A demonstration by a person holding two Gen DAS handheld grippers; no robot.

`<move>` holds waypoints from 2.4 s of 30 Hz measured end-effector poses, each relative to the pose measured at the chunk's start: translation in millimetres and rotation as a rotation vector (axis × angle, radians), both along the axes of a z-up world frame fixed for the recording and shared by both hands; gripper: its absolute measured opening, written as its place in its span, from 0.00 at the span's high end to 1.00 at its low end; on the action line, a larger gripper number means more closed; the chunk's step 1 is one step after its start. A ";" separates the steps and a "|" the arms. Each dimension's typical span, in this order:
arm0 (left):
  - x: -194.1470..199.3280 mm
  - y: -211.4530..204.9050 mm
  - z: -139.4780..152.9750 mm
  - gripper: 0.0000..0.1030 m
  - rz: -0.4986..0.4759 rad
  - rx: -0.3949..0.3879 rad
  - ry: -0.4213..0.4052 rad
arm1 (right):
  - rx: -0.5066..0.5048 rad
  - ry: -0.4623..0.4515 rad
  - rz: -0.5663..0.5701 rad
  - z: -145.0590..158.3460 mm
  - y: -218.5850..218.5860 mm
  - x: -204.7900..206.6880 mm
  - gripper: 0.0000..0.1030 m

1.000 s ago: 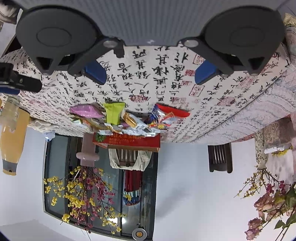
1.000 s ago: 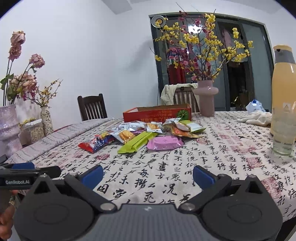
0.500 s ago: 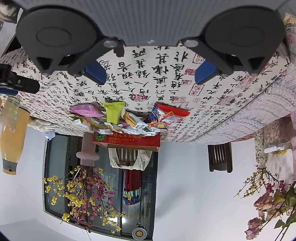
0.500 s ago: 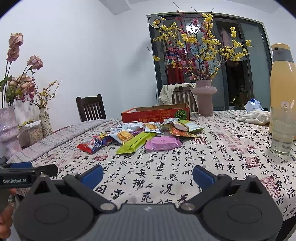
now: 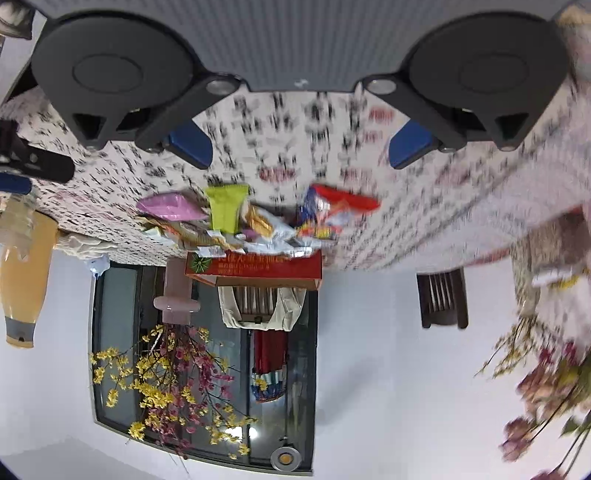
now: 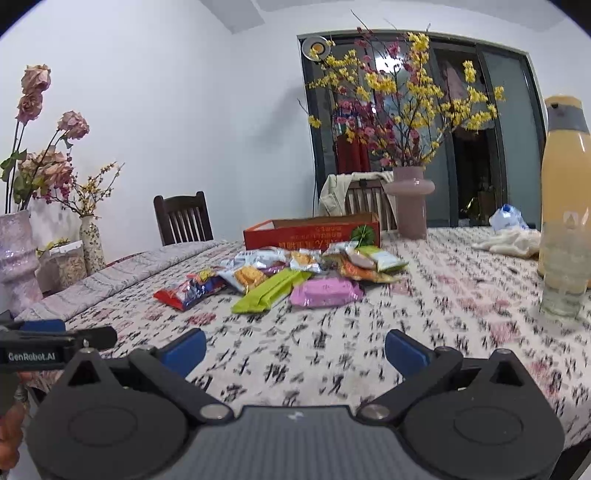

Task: Organize snacks
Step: 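Grasp a white cookie packet with the left tool while the right tool grasps another, then carry both cookie packets into the orange box and open both tools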

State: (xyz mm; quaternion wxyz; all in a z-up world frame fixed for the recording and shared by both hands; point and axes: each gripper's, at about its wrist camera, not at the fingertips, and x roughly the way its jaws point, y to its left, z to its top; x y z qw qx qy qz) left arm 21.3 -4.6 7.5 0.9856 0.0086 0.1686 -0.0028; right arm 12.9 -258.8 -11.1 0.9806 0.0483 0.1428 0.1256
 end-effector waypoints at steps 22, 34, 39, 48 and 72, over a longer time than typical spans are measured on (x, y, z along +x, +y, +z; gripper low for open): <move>163.5 6.9 28.1 0.00 -0.187 0.173 0.129 | -0.107 0.132 0.146 37.9 -1.8 160.2 0.08; 253.1 -22.1 4.4 0.03 -0.263 0.234 0.260 | -0.085 0.239 0.099 34.6 -25.4 254.4 0.10; 280.8 -43.4 -13.9 0.25 -0.284 0.317 0.293 | -0.039 0.257 0.127 35.8 -29.8 289.4 0.12; 300.2 -40.3 -16.4 0.60 -0.319 0.276 0.295 | -0.140 0.186 0.227 31.3 5.0 309.3 0.13; 278.5 -10.8 50.3 0.70 -0.218 0.117 0.168 | -0.005 0.260 0.268 12.0 35.2 353.8 0.59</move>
